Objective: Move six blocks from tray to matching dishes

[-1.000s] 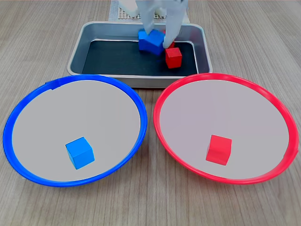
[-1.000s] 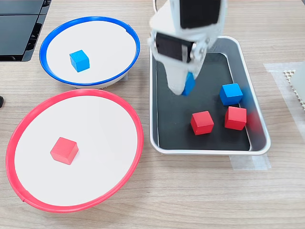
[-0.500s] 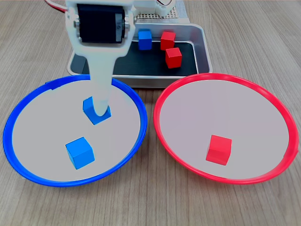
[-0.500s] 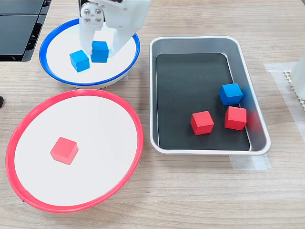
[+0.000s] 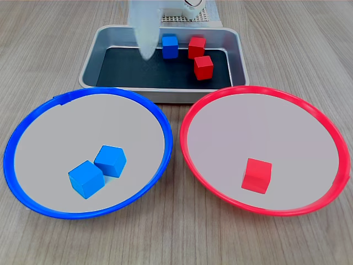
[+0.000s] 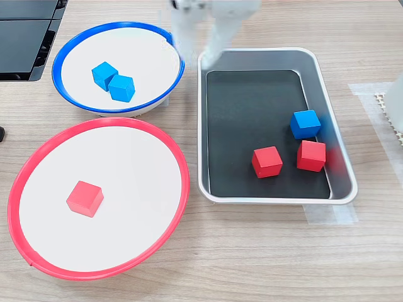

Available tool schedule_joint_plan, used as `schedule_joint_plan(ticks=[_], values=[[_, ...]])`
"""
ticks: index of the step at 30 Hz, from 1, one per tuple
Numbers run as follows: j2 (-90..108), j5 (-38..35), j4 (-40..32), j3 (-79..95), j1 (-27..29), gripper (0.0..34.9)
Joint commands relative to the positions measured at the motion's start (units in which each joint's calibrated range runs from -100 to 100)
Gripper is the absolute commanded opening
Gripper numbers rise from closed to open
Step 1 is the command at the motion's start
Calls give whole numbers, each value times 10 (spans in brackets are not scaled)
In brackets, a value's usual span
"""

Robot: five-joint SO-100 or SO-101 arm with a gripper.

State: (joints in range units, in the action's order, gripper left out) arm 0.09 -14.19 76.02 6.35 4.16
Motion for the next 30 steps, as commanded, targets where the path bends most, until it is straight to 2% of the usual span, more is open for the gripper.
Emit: schedule_joint_plan(ticks=[1, 6, 7, 10, 14, 17, 24, 25, 28, 30], values=[[127, 27, 3, 157, -40, 11], [195, 102, -52, 327, -111, 186], [191, 108, -62, 338, -117, 204], [174, 118, -82, 354, -132, 214], [142, 120, -120, 366, -147, 207], [115, 118, -140, 367, -156, 188], [75, 116, -167, 364, -185, 120], [70, 115, -165, 360, -191, 6], [70, 113, -137, 330, -189, 3], [70, 113, -94, 274, -180, 2]])
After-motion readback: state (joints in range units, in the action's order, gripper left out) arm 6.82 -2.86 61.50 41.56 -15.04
